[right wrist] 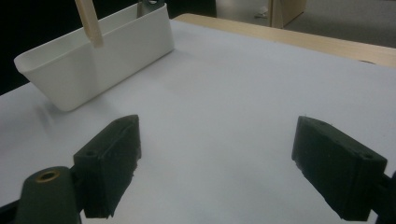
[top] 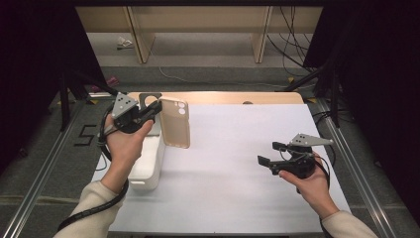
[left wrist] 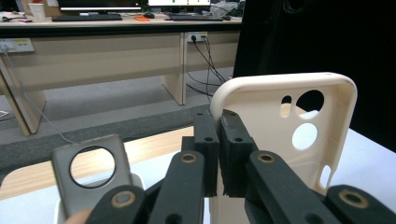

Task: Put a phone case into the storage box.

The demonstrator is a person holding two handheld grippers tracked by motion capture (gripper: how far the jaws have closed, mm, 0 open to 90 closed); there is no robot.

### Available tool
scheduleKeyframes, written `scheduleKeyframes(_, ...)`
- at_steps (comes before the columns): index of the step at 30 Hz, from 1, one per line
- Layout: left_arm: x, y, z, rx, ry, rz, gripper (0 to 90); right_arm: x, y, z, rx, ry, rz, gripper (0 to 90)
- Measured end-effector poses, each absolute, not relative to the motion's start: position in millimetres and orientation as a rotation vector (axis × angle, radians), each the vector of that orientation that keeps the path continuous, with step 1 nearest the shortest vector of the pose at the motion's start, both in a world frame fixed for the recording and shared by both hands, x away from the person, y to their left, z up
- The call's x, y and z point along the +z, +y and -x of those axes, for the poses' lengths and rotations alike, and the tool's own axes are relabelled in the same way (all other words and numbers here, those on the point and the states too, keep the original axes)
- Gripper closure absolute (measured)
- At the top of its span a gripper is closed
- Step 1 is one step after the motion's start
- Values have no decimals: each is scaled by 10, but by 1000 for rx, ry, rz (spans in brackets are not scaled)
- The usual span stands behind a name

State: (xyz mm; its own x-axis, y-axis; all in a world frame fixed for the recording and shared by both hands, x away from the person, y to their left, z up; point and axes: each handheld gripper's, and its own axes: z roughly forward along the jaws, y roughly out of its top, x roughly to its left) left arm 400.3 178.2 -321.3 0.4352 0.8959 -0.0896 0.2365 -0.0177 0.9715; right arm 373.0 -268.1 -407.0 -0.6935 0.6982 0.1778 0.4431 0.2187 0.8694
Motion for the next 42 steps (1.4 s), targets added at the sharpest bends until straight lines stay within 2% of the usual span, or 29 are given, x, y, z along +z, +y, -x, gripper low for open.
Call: scheduleKeyframes(42,-3197,2338,-4209,818,1144,-1516,864,-4080,-2769,-3711,1476,2220,-1114,164)
